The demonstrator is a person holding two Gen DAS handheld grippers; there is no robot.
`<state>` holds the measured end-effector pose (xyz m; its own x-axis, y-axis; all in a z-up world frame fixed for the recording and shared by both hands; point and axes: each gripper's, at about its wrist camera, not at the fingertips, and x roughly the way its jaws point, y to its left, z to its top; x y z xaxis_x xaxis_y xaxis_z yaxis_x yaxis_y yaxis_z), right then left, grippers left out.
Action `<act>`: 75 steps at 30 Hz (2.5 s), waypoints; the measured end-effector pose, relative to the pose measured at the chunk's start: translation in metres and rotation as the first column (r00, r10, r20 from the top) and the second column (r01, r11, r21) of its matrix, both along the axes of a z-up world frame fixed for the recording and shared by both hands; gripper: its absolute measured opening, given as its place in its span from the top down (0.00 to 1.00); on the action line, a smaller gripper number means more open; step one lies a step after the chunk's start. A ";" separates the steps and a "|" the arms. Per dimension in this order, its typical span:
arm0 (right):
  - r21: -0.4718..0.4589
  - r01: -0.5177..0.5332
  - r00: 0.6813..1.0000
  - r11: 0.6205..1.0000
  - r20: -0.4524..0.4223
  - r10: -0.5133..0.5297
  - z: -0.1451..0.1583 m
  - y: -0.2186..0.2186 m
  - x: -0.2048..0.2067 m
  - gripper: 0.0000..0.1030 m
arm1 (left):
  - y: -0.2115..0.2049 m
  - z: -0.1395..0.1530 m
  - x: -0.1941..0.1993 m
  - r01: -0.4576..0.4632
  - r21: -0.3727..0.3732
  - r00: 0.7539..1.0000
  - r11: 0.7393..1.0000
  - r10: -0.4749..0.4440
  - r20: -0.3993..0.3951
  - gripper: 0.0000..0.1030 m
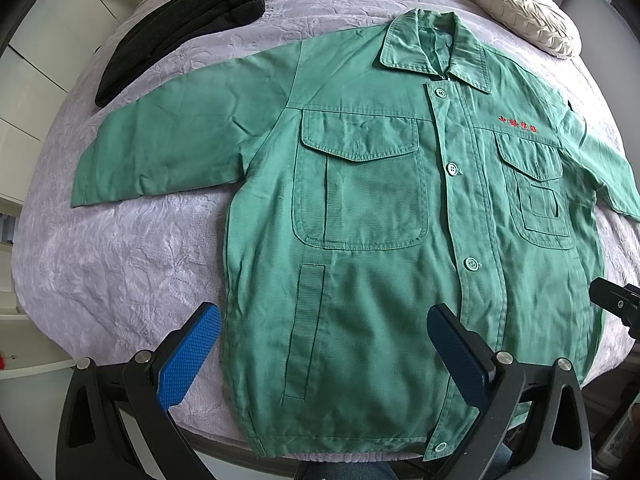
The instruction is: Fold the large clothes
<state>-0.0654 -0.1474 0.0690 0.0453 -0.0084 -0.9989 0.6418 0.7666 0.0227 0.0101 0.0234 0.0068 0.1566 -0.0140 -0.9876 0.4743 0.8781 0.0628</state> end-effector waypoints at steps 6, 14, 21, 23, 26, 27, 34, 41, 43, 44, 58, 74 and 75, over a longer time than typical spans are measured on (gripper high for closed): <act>-0.001 0.001 1.000 1.000 0.001 -0.001 0.000 0.000 0.000 0.00 | 0.000 0.000 0.000 0.000 -0.001 1.000 1.000 0.000 0.000 0.00; 0.002 -0.003 1.000 1.000 0.003 0.003 0.000 0.000 0.002 0.00 | -0.001 -0.002 0.000 -0.004 -0.010 1.000 1.000 0.004 -0.006 0.00; 0.016 -0.026 0.999 1.000 0.026 0.026 0.003 0.013 0.019 0.00 | 0.018 -0.008 0.015 -0.046 -0.072 0.998 0.996 0.043 -0.048 0.00; 0.026 -0.053 0.998 0.998 0.042 0.051 0.002 0.022 0.027 0.00 | 0.033 -0.012 0.026 -0.085 -0.103 0.995 0.991 0.078 -0.064 0.00; 0.034 -0.090 0.994 0.995 0.060 0.088 0.003 0.039 0.041 0.00 | 0.068 -0.018 0.054 -0.168 -0.171 0.985 0.971 0.158 -0.070 0.00; 0.036 -0.094 0.994 0.995 0.060 0.092 0.002 0.044 0.045 0.00 | 0.084 -0.021 0.067 -0.202 -0.196 0.979 0.960 0.193 -0.065 0.00; 0.035 -0.112 0.993 0.993 0.036 0.111 -0.006 0.079 0.077 0.00 | 0.191 -0.054 0.158 -0.393 -0.293 0.914 0.872 0.406 -0.017 0.00; 0.018 -0.169 0.985 0.985 -0.029 0.170 -0.019 0.122 0.108 0.00 | 0.264 -0.112 0.243 -0.519 -0.362 0.836 0.774 0.549 -0.026 0.00; 0.027 -0.190 0.980 0.981 -0.050 0.191 -0.023 0.136 0.113 0.00 | 0.272 -0.127 0.261 -0.543 -0.342 0.821 0.767 0.571 -0.023 0.00; 0.030 -0.197 0.979 0.980 -0.055 0.198 -0.025 0.141 0.114 0.00 | 0.277 -0.133 0.268 -0.555 -0.332 0.813 0.763 0.582 -0.021 0.00; 0.063 -0.238 0.969 0.969 -0.050 0.241 -0.038 0.160 0.115 0.00 | 0.265 -0.061 0.256 -0.378 -0.502 0.854 0.778 0.502 0.135 0.95; 0.071 -0.008 1.000 0.997 0.021 0.006 -0.034 0.040 0.034 0.00 | -0.086 -0.006 0.102 0.307 -0.474 0.945 0.825 -0.205 0.255 0.95; 0.067 0.014 1.000 0.998 0.013 -0.015 -0.036 0.033 0.026 0.00 | -0.105 -0.023 0.091 0.330 -0.420 0.939 0.846 -0.247 0.239 0.95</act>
